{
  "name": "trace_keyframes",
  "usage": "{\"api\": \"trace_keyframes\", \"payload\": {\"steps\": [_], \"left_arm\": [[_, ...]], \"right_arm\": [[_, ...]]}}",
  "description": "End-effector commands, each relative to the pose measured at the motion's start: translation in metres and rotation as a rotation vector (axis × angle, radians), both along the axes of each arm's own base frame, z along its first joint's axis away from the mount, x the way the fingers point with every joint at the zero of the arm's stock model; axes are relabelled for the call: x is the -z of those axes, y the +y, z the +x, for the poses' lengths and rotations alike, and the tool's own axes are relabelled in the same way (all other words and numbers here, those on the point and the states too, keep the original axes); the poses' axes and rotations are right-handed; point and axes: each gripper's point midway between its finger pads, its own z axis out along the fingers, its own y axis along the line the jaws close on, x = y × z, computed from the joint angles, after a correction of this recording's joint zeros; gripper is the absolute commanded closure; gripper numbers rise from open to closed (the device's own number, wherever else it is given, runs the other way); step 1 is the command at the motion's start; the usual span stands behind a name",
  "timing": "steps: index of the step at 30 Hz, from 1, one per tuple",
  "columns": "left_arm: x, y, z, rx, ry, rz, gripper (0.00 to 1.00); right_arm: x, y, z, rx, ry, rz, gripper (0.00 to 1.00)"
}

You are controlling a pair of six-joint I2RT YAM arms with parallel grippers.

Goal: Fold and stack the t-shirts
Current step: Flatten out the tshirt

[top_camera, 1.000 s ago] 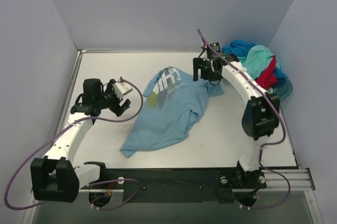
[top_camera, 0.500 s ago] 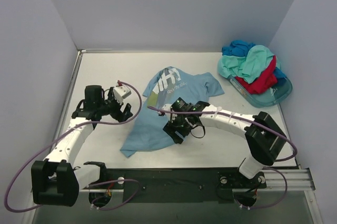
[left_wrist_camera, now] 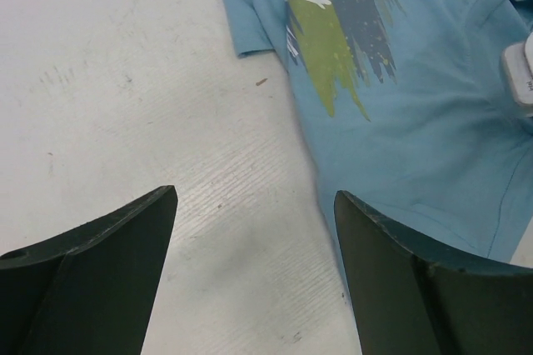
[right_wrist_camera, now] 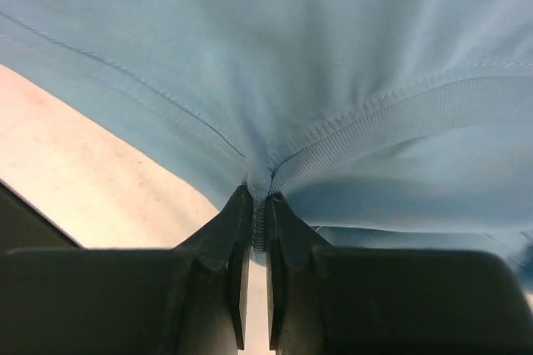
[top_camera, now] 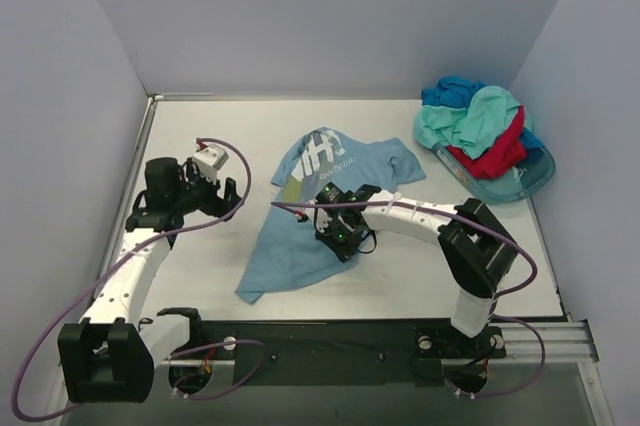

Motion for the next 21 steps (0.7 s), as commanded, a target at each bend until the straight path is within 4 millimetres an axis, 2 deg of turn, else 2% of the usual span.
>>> {"api": "trace_keyframes", "payload": {"steps": [1,2,3,4,5,6,7,8,9,10,11,12,13,14,15,16,17,18,19,20,21], "left_arm": [[-0.058,0.021,0.021,-0.126,-0.143,-0.053,0.13],[-0.069,0.025,0.026,-0.150,-0.179,-0.052,0.13],[-0.078,0.034,0.030,-0.210,-0.199,-0.059,0.13],[-0.098,0.039,0.034,-0.238,-0.255,-0.069,0.13],[-0.107,0.048,0.038,-0.295,-0.278,-0.072,0.13],[-0.125,0.052,0.041,-0.317,-0.329,-0.077,0.13],[-0.132,0.059,0.043,-0.352,-0.350,-0.070,0.13],[-0.145,0.061,0.044,-0.359,-0.386,-0.068,0.13],[-0.152,0.062,0.045,-0.360,-0.406,-0.063,0.13],[-0.160,0.060,0.045,-0.352,-0.430,-0.068,0.13],[-0.164,0.057,0.044,-0.327,-0.442,-0.072,0.14],[-0.167,0.052,0.044,-0.297,-0.458,-0.069,0.14],[-0.167,0.044,0.042,-0.256,-0.459,-0.079,0.16],[-0.166,0.040,0.043,-0.231,-0.458,-0.082,0.17],[-0.163,0.028,0.039,-0.174,-0.442,-0.092,0.20],[-0.156,0.015,0.039,-0.115,-0.426,-0.084,0.22],[-0.149,-0.005,0.030,-0.021,-0.388,-0.094,0.25],[-0.140,-0.027,0.023,0.070,-0.364,-0.082,0.26],[-0.126,-0.040,0.014,0.118,-0.313,-0.071,0.28],[-0.113,-0.062,0.003,0.206,-0.284,-0.052,0.30],[-0.093,-0.073,-0.011,0.261,-0.221,-0.035,0.34]], "right_arm": [[-0.083,0.021,0.006,-0.001,-0.043,0.106,1.00],[-0.125,0.047,0.023,-0.008,-0.105,0.206,1.00],[-0.150,0.056,0.027,-0.016,-0.120,0.244,1.00],[-0.201,0.080,0.040,-0.036,-0.181,0.362,1.00],[-0.228,0.089,0.045,-0.045,-0.202,0.406,1.00],[-0.294,0.104,0.053,-0.068,-0.290,0.546,1.00],[-0.313,0.104,0.054,-0.074,-0.308,0.576,1.00],[-0.354,0.100,0.059,-0.074,-0.364,0.663,1.00],[-0.377,0.090,0.053,-0.079,-0.369,0.727,1.00],[-0.383,0.073,0.065,-0.031,-0.379,0.740,1.00],[-0.400,0.046,0.069,0.025,-0.408,0.772,1.00],[-0.387,0.034,0.075,0.069,-0.392,0.743,1.00],[-0.398,0.007,0.076,0.124,-0.446,0.746,1.00],[-0.389,-0.008,0.078,0.173,-0.446,0.725,1.00],[-0.392,-0.034,0.079,0.241,-0.477,0.728,1.00],[-0.392,-0.044,0.079,0.285,-0.473,0.734,1.00],[-0.394,-0.071,0.082,0.361,-0.514,0.739,1.00],[-0.391,-0.082,0.083,0.409,-0.516,0.741,1.00],[-0.385,-0.105,0.086,0.484,-0.554,0.728,1.00],[-0.376,-0.114,0.088,0.526,-0.551,0.721,1.00],[-0.360,-0.131,0.090,0.590,-0.553,0.700,1.00]]}}
